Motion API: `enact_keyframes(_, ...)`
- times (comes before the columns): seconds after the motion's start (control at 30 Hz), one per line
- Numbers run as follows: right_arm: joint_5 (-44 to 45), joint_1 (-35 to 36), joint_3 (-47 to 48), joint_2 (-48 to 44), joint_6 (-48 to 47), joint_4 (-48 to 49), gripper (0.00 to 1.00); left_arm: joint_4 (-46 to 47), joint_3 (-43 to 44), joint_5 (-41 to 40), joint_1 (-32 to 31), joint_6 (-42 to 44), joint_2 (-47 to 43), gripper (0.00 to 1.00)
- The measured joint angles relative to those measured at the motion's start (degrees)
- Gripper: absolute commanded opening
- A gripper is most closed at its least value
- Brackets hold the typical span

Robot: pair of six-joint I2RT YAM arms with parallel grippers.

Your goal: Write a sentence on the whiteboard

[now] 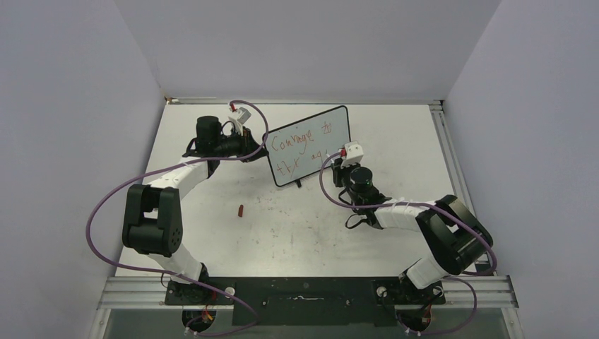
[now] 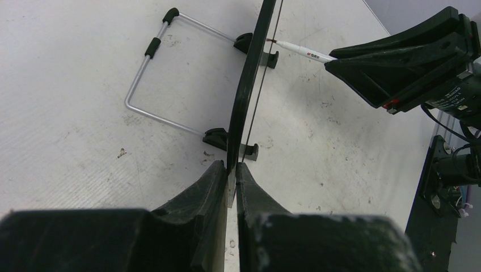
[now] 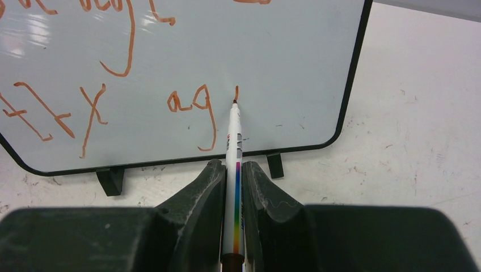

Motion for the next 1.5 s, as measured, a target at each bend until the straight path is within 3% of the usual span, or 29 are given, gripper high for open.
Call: enact_keyframes(1.5, 6.3, 2.7, 0.4, 0.7, -0.4, 2.4, 0.05, 0.0, 0.0, 0.0, 0.0, 0.0, 0.0, 0.00)
